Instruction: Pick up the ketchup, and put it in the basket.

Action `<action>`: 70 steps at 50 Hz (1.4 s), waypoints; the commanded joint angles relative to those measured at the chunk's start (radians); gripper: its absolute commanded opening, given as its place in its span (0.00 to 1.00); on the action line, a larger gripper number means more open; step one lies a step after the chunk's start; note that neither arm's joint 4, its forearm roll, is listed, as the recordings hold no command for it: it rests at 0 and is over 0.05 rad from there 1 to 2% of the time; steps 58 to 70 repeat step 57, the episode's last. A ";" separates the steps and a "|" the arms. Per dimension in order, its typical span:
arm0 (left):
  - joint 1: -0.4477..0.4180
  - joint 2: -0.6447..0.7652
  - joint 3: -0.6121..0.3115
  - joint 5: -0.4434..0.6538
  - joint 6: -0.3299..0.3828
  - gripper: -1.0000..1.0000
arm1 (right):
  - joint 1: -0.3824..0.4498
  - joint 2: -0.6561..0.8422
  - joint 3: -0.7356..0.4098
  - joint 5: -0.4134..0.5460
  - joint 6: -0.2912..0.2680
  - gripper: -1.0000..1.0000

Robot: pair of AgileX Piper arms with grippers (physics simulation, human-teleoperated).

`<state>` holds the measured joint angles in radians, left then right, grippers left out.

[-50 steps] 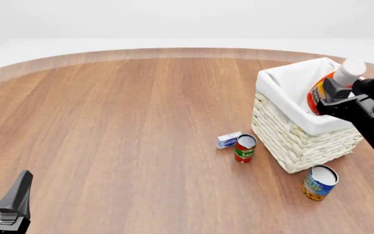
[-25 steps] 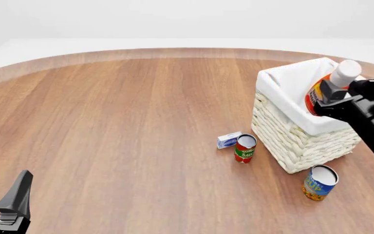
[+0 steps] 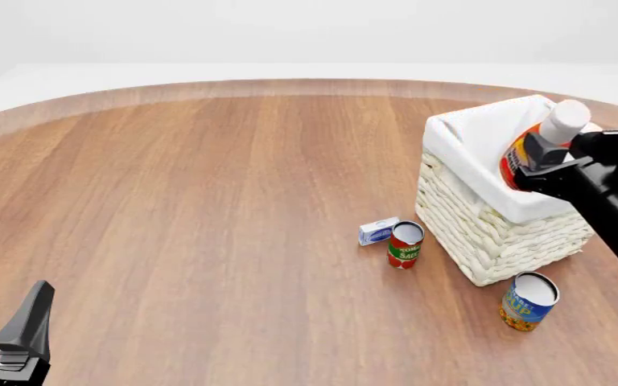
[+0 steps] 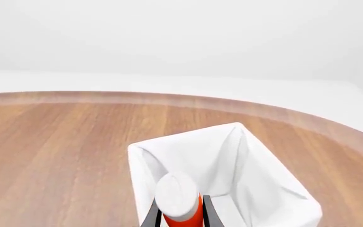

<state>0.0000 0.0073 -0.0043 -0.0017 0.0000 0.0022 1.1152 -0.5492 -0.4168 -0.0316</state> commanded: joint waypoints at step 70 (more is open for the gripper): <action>0.000 0.000 0.000 0.000 0.000 1.00 | 0.087 0.043 -0.033 -0.020 0.062 1.00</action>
